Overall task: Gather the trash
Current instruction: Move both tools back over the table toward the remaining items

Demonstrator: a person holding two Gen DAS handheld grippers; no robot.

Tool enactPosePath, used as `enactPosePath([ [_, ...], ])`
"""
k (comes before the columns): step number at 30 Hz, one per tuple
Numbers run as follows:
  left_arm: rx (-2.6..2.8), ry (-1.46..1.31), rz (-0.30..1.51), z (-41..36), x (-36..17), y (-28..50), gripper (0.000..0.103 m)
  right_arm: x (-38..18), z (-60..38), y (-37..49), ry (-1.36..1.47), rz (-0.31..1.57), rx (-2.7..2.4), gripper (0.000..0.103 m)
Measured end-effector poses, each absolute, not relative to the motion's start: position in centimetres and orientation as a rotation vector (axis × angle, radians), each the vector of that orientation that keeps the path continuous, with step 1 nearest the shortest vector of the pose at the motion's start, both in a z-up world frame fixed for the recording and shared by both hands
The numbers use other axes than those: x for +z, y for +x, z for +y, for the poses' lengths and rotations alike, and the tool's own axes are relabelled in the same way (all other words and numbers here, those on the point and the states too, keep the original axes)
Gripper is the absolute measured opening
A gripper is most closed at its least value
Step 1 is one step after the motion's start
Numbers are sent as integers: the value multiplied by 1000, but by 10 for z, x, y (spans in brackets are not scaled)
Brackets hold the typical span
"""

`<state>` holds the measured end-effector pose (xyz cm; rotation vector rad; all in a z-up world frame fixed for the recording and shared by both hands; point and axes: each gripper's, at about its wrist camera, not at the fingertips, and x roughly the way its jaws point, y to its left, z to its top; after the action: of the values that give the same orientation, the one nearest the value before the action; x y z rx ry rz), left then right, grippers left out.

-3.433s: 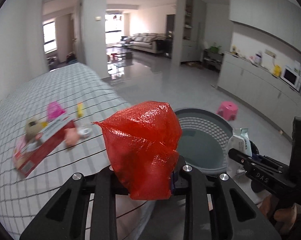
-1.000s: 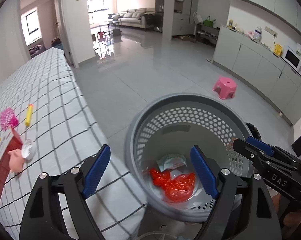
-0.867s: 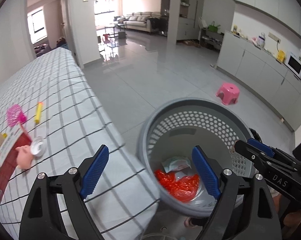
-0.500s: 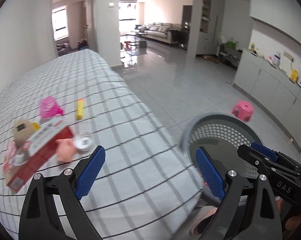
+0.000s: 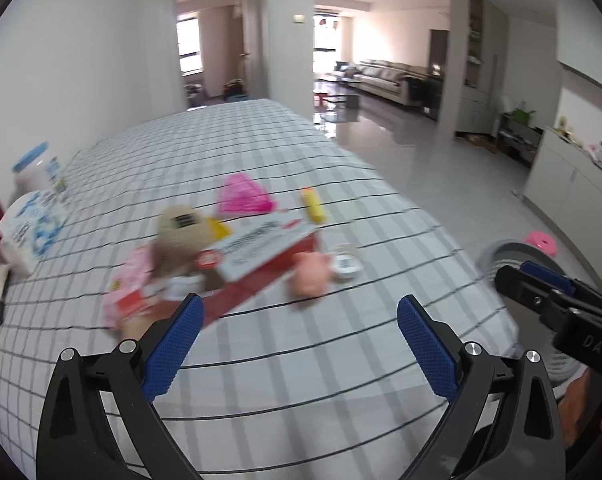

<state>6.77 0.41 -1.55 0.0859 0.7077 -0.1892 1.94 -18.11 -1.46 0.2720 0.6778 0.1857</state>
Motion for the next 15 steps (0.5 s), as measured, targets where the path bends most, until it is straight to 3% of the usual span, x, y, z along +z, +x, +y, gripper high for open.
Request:
enactPosePath([
  [15,-37,40,742,87,-40,95,95,-32,-120,77,154,766,215,62],
])
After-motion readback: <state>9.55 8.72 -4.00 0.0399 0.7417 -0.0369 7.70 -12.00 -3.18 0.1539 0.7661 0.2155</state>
